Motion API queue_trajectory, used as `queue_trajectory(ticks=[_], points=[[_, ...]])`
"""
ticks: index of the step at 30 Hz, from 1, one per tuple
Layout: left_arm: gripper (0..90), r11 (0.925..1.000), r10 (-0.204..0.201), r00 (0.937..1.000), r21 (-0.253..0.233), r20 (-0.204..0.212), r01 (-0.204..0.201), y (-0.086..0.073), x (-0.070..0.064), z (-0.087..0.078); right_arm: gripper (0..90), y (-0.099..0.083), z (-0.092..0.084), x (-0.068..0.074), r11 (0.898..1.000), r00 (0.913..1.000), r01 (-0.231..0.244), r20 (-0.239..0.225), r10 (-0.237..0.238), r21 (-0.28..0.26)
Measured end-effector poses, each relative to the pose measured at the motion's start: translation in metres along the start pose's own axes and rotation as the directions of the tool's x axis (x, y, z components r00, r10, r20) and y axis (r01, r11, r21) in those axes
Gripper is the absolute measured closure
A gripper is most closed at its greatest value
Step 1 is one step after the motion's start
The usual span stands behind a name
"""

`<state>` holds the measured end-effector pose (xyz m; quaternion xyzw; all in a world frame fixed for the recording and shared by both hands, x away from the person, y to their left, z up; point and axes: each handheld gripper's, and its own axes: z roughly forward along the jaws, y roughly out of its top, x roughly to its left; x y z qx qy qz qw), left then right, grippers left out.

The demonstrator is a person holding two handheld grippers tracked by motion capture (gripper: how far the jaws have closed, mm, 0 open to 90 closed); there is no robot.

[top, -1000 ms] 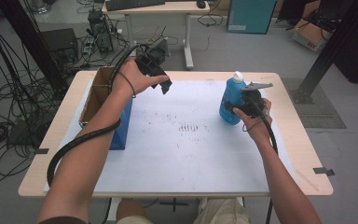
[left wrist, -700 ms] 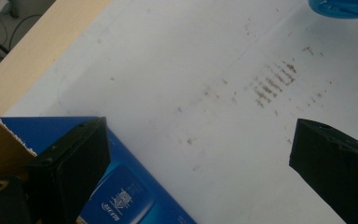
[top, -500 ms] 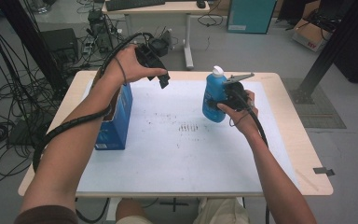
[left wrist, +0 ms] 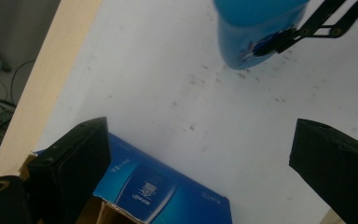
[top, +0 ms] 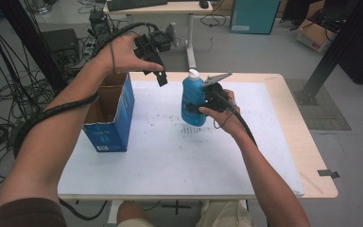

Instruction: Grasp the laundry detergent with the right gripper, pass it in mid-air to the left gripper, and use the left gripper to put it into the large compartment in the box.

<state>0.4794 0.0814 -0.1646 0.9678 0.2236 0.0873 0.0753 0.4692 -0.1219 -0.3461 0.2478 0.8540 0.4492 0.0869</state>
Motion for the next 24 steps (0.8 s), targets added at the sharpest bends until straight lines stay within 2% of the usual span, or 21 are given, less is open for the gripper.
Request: queue_trajectory(ticks=[4, 5, 7, 11, 14, 18, 19, 24], points=[[5.4, 0.9994, 0.032, 0.9994, 0.016, 0.016, -0.032, -0.003, -0.009, -0.002, 43.7, 0.007, 0.01, 0.011, 1.0, 0.9977, 0.03, -0.061, -0.03, 0.007], [5.4, 0.9989, 0.043, 0.9989, 0.02, 0.021, -0.043, -0.004, -0.011, -0.002, 43.7, 0.01, 0.013, 0.011, 0.998, 0.9948, 0.068, -0.076, -0.069, -0.01], [5.3, 0.9981, 0.057, 0.998, 0.023, 0.028, -0.058, -0.006, -0.016, -0.002, 43.7, 0.013, 0.018, 0.017, 0.996, 0.9901, 0.088, -0.109, -0.088, -0.013], [5.6, 0.9956, 0.085, 0.9941, 0.033, 0.066, -0.088, -0.009, -0.022, -0.001, 43.7, 0.02, 0.024, 0.031, 0.99, 0.9756, 0.138, -0.17, -0.139, -0.017], [5.6, 0.9936, 0.105, 0.9919, 0.035, 0.073, -0.107, -0.011, -0.028, -0.001, 43.6, 0.023, 0.028, 0.042, 0.984, 0.9618, 0.178, -0.207, -0.179, -0.021], [5.6, 0.9894, 0.134, 0.9863, 0.045, 0.096, -0.138, -0.013, -0.037, -0.001, 43.6, 0.024, 0.031, 0.054, 0.979, 0.9457, 0.202, -0.254, -0.203, -0.03], [5.6, 0.983, 0.167, 0.9812, 0.06, 0.097, -0.173, -0.013, -0.038, -0.001, 43.6, 0.025, 0.032, 0.056, 0.977, 0.9404, 0.213, -0.265, -0.213, -0.031], [5.4, 0.9738, 0.197, 0.9733, 0.092, 0.118, -0.208, -0.014, -0.046, 0.0, 43.6, 0.026, 0.033, 0.068, 0.97, 0.9219, 0.238, -0.305, -0.239, -0.042]])
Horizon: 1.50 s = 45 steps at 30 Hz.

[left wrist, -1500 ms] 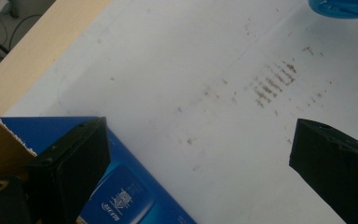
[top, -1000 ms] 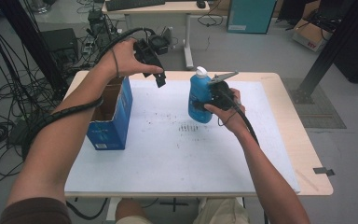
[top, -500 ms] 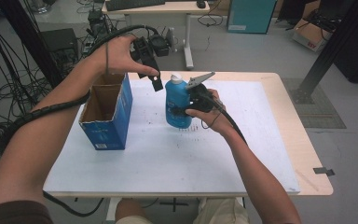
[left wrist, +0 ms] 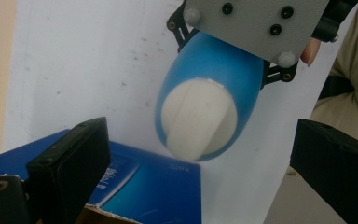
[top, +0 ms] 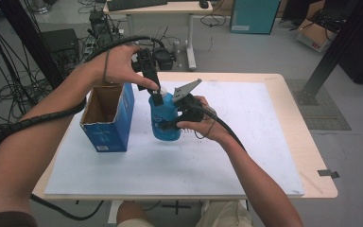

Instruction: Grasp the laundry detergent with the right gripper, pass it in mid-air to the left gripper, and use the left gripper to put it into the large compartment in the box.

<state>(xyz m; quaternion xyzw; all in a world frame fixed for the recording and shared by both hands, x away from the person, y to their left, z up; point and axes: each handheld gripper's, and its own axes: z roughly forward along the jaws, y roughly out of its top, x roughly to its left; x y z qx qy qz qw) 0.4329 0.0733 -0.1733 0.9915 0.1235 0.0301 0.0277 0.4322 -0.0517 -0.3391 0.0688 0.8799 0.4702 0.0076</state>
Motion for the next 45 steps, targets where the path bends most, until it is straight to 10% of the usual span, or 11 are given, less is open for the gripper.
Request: queue_trajectory(ticks=[17, 45], points=[[5.3, 0.9979, 0.063, 0.9962, 0.01, 0.06, -0.064, 0.002, -0.016, 0.009, 43.6, 0.019, -0.002, 0.014, 0.994, 0.9913, 0.103, -0.077, -0.106, -0.049], [4.8, 0.9953, 0.094, 0.9939, 0.018, 0.057, -0.095, 0.005, -0.024, 0.01, 43.5, 0.021, -0.007, 0.015, 0.994, 0.9929, 0.094, -0.069, -0.098, -0.048]])
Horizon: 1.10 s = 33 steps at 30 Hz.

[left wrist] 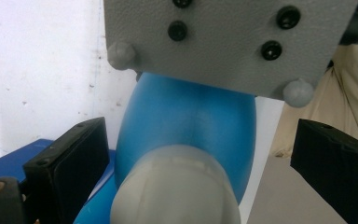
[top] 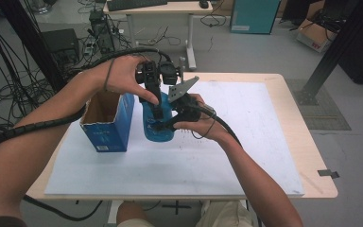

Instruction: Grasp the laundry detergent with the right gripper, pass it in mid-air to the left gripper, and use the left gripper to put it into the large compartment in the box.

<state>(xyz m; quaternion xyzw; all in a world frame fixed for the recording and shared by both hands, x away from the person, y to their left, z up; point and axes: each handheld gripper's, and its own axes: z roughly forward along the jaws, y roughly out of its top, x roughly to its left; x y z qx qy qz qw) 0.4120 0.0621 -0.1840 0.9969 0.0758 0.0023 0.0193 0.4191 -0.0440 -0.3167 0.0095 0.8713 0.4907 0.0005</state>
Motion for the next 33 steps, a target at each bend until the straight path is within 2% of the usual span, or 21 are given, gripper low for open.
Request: queue_trajectory(ticks=[3, 5, 7, 8, 9, 10, 16, 22, 25, 28, 29, 30, 33], points=[[4.9, 1.0, 0.004, 1.0, 0.002, -0.002, -0.004, 0.0009, -0.0007, 0.0001, 43.5, -0.0002, -0.0006, 0.0008, 1.0, 1.0, -0.006, 0.001, 0.006, 0.002], [4.9, 0.9998, -0.018, 0.9997, 0.008, -0.016, 0.018, 0.0014, -0.0022, 0.0002, 43.5, 0.0, -0.001, 0.0011, 1.0, 1.0, -0.006, 0.002, 0.006, 0.001], [4.9, 0.9998, -0.014, 0.9998, 0.013, -0.01, 0.015, 0.0019, -0.0018, 0.0001, 43.5, 0.0002, -0.0017, 0.0015, 1.0, 1.0, -0.009, 0.001, 0.009, 0.0], [4.9, 0.9999, -0.015, 0.9998, -0.003, -0.013, 0.015, 0.0022, -0.0021, 0.0007, 43.5, 0.0002, -0.0021, 0.0015, 1.0, 1.0, -0.01, 0.0, 0.01, 0.0], [4.9, 0.9999, -0.012, 0.9998, 0.01, -0.013, 0.012, 0.0022, -0.0019, 0.0, 43.5, 0.0001, -0.0023, 0.0015, 1.0, 1.0, -0.01, -0.001, 0.01, 0.001], [4.9, 0.9996, 0.01, 0.9998, 0.027, -0.016, -0.009, 0.0021, -0.0012, -0.0005, 43.5, -0.0002, -0.0024, 0.0012, 1.0, 1.0, -0.009, 0.0, 0.009, 0.003], [5.0, 1.0, 0.006, 1.0, 0.007, -0.004, -0.006, 0.0026, -0.0003, 0.0006, 43.5, -0.0013, -0.0033, -0.0008, 1.0, 1.0, -0.002, 0.007, 0.002, -0.003], [5.2, 0.9993, 0.01, 0.9999, 0.037, -0.01, -0.009, 0.0022, -0.0002, -0.0011, 43.5, -0.0009, -0.0044, -0.0014, 1.0, 0.9999, 0.002, 0.01, -0.002, -0.005], [5.1, 0.9997, 0.015, 0.9997, 0.021, -0.019, -0.014, 0.0019, -0.0006, -0.0006, 43.4, -0.0009, -0.0045, -0.0012, 1.0, 0.9999, 0.007, 0.01, -0.007, 0.0], [5.2, 0.9995, 0.011, 0.9999, 0.029, -0.01, -0.01, 0.0031, -0.0005, -0.0009, 43.4, -0.0011, -0.0036, -0.0004, 1.0, 0.9999, 0.003, 0.014, -0.003, 0.006], [5.2, 0.9996, 0.01, 0.9997, 0.029, -0.021, -0.009, 0.0032, -0.0007, -0.0009, 43.4, -0.0012, -0.0037, -0.0005, 1.0, 0.9999, 0.003, 0.015, -0.003, 0.007], [5.2, 0.9999, 0.004, 0.9998, 0.01, -0.022, -0.003, 0.0034, -0.0011, 0.0, 43.4, -0.0013, -0.0038, -0.0008, 1.0, 0.9999, 0.004, 0.016, -0.005, 0.007], [5.3, 0.9999, 0.009, 0.9999, 0.007, -0.014, -0.009, 0.0034, -0.001, -0.0002, 43.4, -0.0015, -0.0044, -0.0019, 1.0, 0.9999, 0.007, 0.015, -0.007, 0.003]])
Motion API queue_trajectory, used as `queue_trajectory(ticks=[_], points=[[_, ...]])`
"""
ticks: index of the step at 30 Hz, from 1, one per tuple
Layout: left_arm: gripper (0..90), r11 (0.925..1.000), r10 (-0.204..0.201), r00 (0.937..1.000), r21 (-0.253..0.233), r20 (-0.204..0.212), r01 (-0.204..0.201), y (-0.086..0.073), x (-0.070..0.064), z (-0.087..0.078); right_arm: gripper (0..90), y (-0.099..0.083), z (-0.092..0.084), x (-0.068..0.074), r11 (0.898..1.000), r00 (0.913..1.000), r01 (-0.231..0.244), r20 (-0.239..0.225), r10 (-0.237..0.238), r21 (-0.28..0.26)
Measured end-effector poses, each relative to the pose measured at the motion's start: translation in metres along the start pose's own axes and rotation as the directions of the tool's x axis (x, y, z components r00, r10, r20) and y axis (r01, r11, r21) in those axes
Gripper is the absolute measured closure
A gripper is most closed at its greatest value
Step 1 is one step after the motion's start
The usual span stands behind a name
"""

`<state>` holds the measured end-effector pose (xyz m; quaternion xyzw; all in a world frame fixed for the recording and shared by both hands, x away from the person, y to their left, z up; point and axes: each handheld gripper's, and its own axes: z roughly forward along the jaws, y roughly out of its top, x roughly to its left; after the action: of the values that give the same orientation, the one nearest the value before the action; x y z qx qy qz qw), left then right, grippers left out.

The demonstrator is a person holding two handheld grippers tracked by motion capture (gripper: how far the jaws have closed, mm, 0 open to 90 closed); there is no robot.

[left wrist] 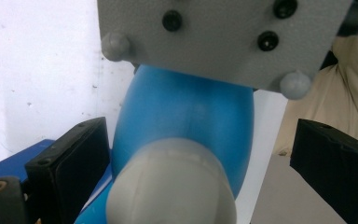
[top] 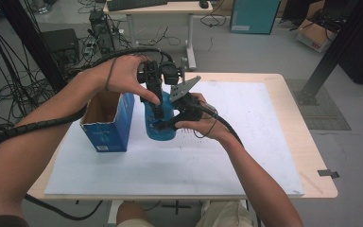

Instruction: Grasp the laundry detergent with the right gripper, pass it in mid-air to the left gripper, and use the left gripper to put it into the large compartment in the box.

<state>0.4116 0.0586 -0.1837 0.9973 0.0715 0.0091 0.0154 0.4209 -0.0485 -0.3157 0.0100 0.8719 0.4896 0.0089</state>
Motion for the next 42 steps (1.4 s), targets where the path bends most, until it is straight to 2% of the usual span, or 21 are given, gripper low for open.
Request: queue_trajectory(ticks=[6, 8, 13, 15, 16, 17, 24, 29, 30, 37, 42], points=[[5.5, 1.0, 0.004, 1.0, 0.005, 0.003, -0.004, -0.0001, -0.0002, -0.0005, 43.4, 0.0009, -0.0018, 0.0001, 1.0, 1.0, 0.003, -0.001, -0.003, 0.001], [5.5, 0.9997, 0.004, 1.0, 0.026, -0.009, -0.004, -0.0004, -0.0004, -0.0014, 43.4, 0.0014, -0.002, 0.0004, 1.0, 1.0, 0.003, 0.002, -0.003, 0.002], [5.6, 0.9999, -0.007, 0.9998, 0.014, -0.019, 0.008, -0.001, -0.0015, 0.0004, 43.4, 0.0032, -0.0017, 0.0026, 1.0, 1.0, -0.003, -0.001, 0.003, 0.005], [5.7, 0.9997, -0.007, 0.9999, 0.025, -0.011, 0.008, -0.0008, -0.0009, -0.0005, 43.4, 0.0036, -0.001, 0.0016, 1.0, 0.9997, 0.021, 0.012, -0.021, -0.006], [5.7, 0.9997, -0.011, 0.9999, 0.021, -0.009, 0.011, -0.0011, -0.0008, -0.0001, 43.4, 0.0036, -0.0017, 0.0033, 1.0, 1.0, -0.003, -0.003, 0.003, 0.008], [5.7, 0.9996, -0.011, 0.9999, 0.024, -0.012, 0.012, -0.0013, -0.0006, -0.0002, 43.4, 0.0037, -0.0013, 0.0022, 1.0, 0.9999, 0.01, 0.002, -0.01, 0.0], [5.6, 0.9994, -0.001, 1.0, 0.035, 0.0, 0.001, -0.0012, 0.0011, -0.0005, 43.3, 0.004, -0.0024, 0.0028, 1.0, 1.0, 0.004, -0.001, -0.004, 0.003], [5.8, 0.9994, 0.0, 0.9999, 0.035, -0.015, 0.001, -0.0001, 0.0008, 0.0011, 43.3, 0.0042, -0.003, 0.0035, 1.0, 1.0, 0.0, -0.003, 0.0, 0.0], [5.8, 0.9991, -0.002, 1.0, 0.043, -0.005, 0.003, 0.0006, 0.0008, 0.0009, 43.3, 0.0042, -0.0034, 0.0039, 1.0, 1.0, -0.002, -0.004, 0.002, 0.005], [5.9, 0.9994, 0.001, 1.0, 0.036, -0.002, -0.001, 0.0024, -0.0002, -0.0004, 43.3, 0.0041, -0.0048, 0.0053, 1.0, 0.9998, -0.017, -0.006, 0.017, 0.009], [5.7, 0.9997, 0.003, 1.0, 0.023, -0.008, -0.003, 0.0005, 0.0007, 0.0, 43.3, 0.004, -0.0048, 0.0037, 1.0, 1.0, 0.0, -0.001, 0.0, 0.001]])
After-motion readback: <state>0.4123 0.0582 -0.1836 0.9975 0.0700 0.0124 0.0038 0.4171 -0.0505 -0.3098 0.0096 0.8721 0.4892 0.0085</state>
